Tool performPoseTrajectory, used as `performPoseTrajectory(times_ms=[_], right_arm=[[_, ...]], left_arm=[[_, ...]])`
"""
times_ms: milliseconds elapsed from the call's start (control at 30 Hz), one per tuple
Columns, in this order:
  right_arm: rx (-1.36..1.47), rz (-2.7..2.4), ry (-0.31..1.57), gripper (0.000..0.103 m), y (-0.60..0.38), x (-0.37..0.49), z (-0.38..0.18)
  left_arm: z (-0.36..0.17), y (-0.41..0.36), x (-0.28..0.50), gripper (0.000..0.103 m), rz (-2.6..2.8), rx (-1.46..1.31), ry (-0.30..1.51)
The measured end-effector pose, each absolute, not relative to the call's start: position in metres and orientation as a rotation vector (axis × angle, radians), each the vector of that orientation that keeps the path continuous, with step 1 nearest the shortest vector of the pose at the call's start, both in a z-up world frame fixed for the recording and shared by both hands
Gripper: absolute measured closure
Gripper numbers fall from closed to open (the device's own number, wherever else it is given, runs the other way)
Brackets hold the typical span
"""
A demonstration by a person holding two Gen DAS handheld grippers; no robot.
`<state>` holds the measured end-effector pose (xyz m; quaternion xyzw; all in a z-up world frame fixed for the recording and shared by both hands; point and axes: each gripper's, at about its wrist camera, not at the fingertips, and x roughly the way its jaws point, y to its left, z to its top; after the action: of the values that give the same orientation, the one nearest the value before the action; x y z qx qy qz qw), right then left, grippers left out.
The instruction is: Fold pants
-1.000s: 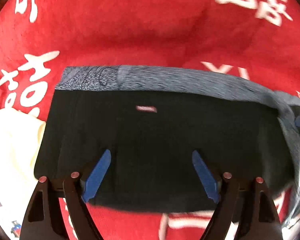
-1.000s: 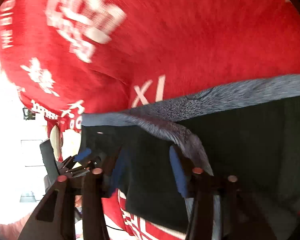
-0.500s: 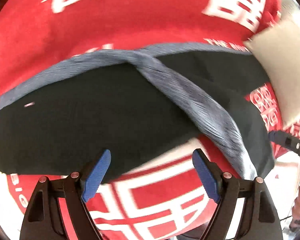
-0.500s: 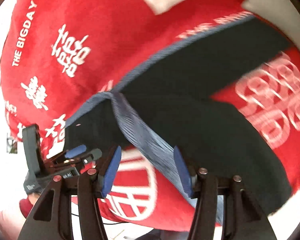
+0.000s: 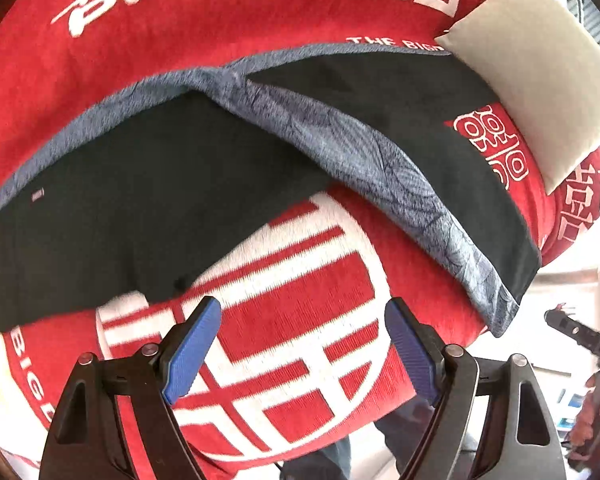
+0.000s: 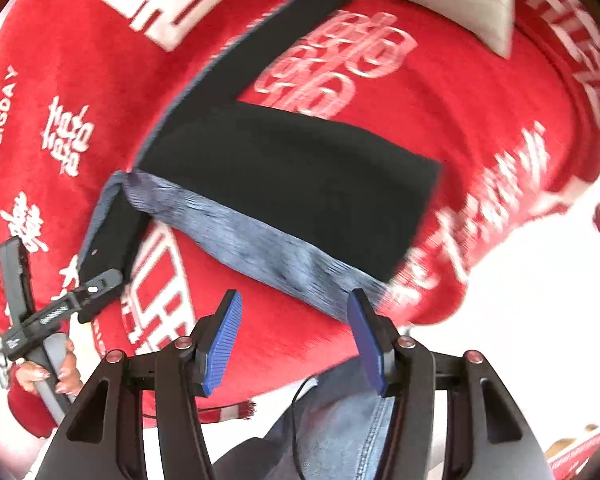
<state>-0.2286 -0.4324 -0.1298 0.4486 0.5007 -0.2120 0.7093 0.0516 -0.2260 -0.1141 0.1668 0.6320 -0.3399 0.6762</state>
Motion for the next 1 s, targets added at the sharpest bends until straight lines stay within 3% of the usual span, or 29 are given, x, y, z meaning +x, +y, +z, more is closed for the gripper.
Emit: performPoseTrajectory(times_ms=[333,733,767,833,867,1000], right_arm=[[1.004,-0.439,1.170,0.044,-0.435,-0.251,-0.174],[1.138,-0.305,1.110,0.045,-0.441,-0.249,-0.215],[1.130,-0.285,1.111,0.051,-0.439,-0.245,-0.215],[1.132,-0.261,1.137,0.088,-0.434,-0.238,-0.218],[1.146,-0.266,1.153,0.100,-0.434,-0.237,-0.218],[1.216,-0.256,1.074,0.100,-0.442,-0.243,-0.194]], left_arm=[[-0.138,-0.253,0.028,0.018,-0.759,0.413,1.467],[-0.155,-0.271,0.013,0.018,-0.774,0.471,1.500],[-0.157,-0.271,0.012,0.018,-0.775,0.475,1.502],[-0.158,-0.272,0.011,0.018,-0.777,0.480,1.508],[-0.158,-0.273,0.011,0.018,-0.781,0.473,1.509],[-0.155,-0.279,0.011,0.018,-0.802,0.429,1.512]])
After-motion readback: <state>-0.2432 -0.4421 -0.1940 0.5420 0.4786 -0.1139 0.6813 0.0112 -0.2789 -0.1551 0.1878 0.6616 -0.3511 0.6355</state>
